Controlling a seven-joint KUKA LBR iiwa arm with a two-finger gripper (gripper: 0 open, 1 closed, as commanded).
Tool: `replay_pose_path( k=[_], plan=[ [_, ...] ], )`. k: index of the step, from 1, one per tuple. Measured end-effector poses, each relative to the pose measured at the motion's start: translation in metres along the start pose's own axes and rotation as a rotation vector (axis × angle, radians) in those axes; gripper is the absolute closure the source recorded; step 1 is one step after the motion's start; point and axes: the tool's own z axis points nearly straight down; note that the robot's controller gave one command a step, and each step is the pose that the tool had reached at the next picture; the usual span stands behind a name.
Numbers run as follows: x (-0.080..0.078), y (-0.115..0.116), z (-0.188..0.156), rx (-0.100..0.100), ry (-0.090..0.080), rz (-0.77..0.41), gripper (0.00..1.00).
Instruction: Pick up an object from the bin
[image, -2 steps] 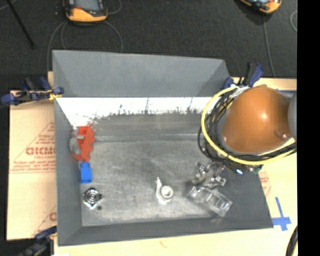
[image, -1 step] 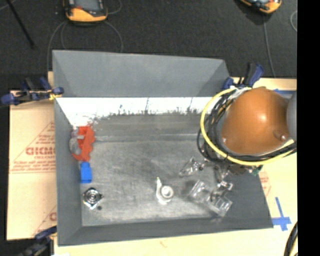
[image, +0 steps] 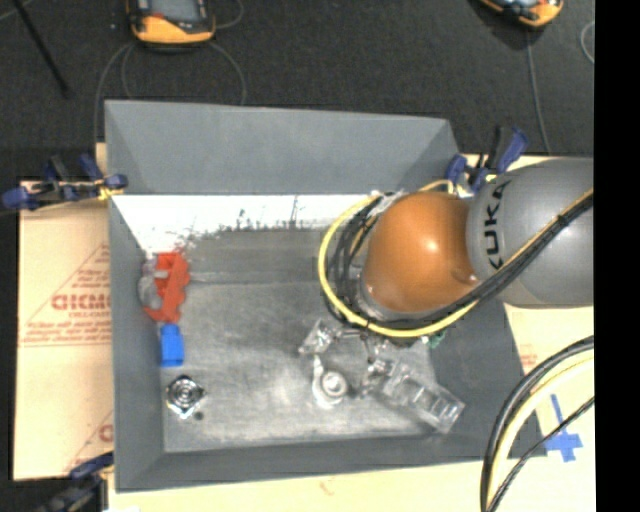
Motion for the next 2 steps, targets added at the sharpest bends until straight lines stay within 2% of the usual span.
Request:
replay_pose_path(
  k=[1,2],
  plan=[
    [0.001,-0.003,-0.006,0.006,-0.003,0.008,1.00],
    [0.002,0.000,-0.099,0.013,-0.002,-0.084,1.00]
  ],
)
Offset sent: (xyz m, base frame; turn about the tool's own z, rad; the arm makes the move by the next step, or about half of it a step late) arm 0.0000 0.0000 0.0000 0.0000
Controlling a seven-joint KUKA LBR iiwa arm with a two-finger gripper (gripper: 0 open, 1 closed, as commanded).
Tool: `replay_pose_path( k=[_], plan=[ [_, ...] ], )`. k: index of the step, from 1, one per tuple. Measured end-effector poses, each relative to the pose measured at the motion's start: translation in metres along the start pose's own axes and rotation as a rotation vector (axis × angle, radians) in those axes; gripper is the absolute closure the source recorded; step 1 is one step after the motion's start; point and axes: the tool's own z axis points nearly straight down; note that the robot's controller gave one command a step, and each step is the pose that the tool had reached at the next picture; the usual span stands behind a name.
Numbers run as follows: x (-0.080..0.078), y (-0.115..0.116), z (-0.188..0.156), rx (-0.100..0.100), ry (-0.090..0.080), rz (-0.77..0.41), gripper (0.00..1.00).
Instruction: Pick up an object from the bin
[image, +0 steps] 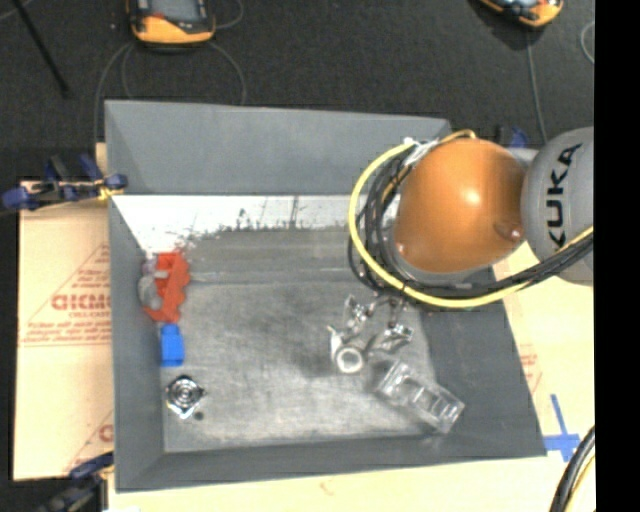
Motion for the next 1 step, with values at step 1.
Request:
replay_pose_path(
  k=[1],
  plan=[
    [0.0245,-0.0095,-0.0648,-0.004,0.001,-0.360,1.00]
  ],
)
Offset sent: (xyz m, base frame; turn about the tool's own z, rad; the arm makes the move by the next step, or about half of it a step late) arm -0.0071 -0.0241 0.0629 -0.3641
